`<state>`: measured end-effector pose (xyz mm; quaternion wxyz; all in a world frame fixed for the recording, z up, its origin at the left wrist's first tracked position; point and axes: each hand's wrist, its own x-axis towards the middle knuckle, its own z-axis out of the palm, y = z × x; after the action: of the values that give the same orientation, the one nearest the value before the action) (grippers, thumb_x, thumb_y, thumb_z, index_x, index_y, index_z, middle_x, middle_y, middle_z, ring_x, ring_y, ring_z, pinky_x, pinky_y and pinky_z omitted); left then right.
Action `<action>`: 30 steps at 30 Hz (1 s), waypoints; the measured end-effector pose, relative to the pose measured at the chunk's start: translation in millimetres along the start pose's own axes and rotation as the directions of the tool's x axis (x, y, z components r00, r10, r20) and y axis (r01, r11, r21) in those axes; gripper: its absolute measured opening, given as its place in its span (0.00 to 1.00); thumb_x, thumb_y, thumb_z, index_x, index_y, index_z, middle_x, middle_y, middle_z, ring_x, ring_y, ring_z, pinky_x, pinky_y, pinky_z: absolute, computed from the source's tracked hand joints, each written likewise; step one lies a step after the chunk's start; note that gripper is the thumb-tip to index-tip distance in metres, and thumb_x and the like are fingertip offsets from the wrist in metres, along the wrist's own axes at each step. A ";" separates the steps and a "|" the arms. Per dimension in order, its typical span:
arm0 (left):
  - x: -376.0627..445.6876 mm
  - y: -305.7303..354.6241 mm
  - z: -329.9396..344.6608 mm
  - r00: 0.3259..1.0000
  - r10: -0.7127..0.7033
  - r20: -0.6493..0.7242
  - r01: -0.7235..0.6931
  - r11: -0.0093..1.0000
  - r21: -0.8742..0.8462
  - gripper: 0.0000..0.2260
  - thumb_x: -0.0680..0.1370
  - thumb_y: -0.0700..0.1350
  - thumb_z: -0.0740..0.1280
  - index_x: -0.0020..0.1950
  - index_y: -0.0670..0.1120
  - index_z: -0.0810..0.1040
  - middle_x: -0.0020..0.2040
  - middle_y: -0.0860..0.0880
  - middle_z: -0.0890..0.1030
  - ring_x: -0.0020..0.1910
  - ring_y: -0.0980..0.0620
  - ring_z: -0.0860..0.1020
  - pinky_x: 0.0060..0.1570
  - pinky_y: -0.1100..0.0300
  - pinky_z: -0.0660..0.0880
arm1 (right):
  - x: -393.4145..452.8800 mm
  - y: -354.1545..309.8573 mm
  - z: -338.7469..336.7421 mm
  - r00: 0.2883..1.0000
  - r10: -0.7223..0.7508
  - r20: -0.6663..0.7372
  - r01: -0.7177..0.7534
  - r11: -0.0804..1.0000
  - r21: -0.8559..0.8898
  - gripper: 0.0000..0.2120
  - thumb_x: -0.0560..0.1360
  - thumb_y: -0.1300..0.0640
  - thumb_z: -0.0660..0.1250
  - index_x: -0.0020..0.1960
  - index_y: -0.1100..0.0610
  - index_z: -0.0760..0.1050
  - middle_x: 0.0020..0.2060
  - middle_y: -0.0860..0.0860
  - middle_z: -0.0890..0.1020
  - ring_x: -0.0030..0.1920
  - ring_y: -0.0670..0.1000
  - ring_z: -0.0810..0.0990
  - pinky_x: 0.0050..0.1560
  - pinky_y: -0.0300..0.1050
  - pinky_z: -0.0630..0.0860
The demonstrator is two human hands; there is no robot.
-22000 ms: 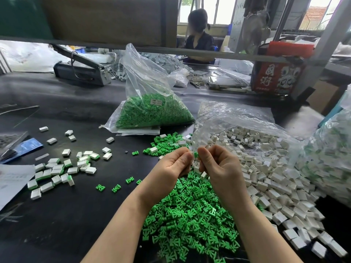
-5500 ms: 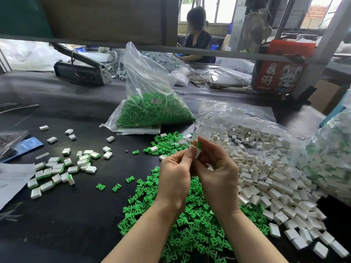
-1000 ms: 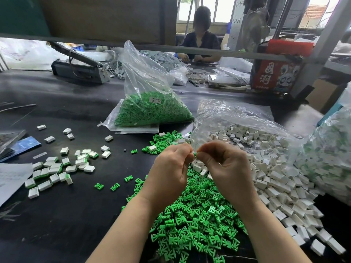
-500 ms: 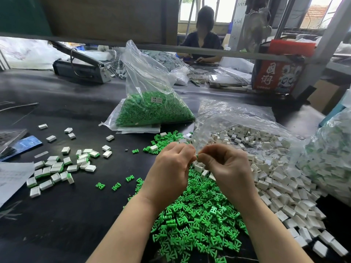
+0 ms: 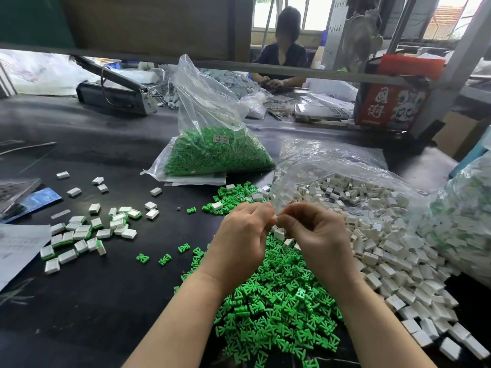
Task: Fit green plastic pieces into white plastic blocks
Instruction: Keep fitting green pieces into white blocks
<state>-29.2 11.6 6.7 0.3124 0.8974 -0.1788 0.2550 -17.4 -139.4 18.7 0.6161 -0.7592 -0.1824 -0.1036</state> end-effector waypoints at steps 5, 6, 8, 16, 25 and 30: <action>0.4 -0.6 1.9 0.981 -0.178 -0.083 0.135 0.919 -0.370 0.07 0.82 0.42 0.63 0.48 0.45 0.79 0.36 0.54 0.78 0.31 0.59 0.72 0.31 0.68 0.67 | 4.7 0.7 -7.2 0.984 0.160 -0.080 -0.139 0.964 0.226 0.03 0.75 0.63 0.69 0.45 0.56 0.80 0.37 0.51 0.84 0.39 0.49 0.81 0.41 0.40 0.80; 1.0 -3.2 -1.3 0.968 -0.246 -0.045 0.196 0.859 -0.474 0.08 0.82 0.43 0.63 0.49 0.46 0.81 0.34 0.53 0.79 0.28 0.60 0.71 0.29 0.69 0.66 | 6.2 2.2 -12.7 0.965 0.229 -0.125 -0.184 0.938 0.294 0.03 0.76 0.63 0.68 0.45 0.58 0.79 0.37 0.51 0.84 0.39 0.50 0.81 0.40 0.40 0.80; 2.2 -9.7 -11.8 0.939 -0.311 0.145 0.329 0.693 -0.641 0.08 0.80 0.45 0.65 0.50 0.47 0.83 0.35 0.52 0.81 0.29 0.62 0.72 0.30 0.70 0.69 | 8.4 5.9 -25.5 0.902 0.387 -0.189 -0.276 0.856 0.438 0.02 0.76 0.63 0.67 0.47 0.60 0.79 0.38 0.52 0.83 0.40 0.51 0.80 0.40 0.41 0.80; -2.3 -5.7 -25.1 0.534 0.110 0.838 0.542 0.717 -0.439 0.08 0.73 0.42 0.75 0.51 0.47 0.85 0.44 0.55 0.85 0.43 0.60 0.81 0.45 0.69 0.75 | 11.0 12.6 -34.8 0.818 0.554 -0.157 -0.395 0.738 0.547 0.05 0.75 0.60 0.69 0.50 0.60 0.79 0.37 0.52 0.85 0.38 0.48 0.81 0.41 0.45 0.75; -0.2 -0.5 -9.2 0.698 -0.086 0.710 0.509 0.757 -0.409 0.06 0.72 0.48 0.76 0.48 0.51 0.85 0.37 0.55 0.83 0.36 0.60 0.77 0.38 0.70 0.72 | 10.4 15.7 -31.2 0.836 0.531 -0.137 -0.400 0.761 0.511 0.03 0.74 0.59 0.70 0.46 0.58 0.80 0.38 0.53 0.84 0.36 0.48 0.79 0.41 0.45 0.74; 1.7 -27.6 15.2 0.927 -0.332 0.172 0.327 0.943 0.060 0.13 0.80 0.50 0.67 0.64 0.52 0.78 0.50 0.56 0.74 0.51 0.59 0.73 0.58 0.61 0.72 | 9.8 16.2 -25.8 0.841 0.535 -0.087 -0.426 0.752 0.502 0.05 0.71 0.58 0.71 0.46 0.57 0.80 0.39 0.54 0.84 0.38 0.49 0.77 0.41 0.45 0.74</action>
<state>-9.3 21.9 -15.6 0.3199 0.9386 -0.0493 0.1194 -0.2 -166.0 13.5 0.8011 -0.5939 0.0720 0.0204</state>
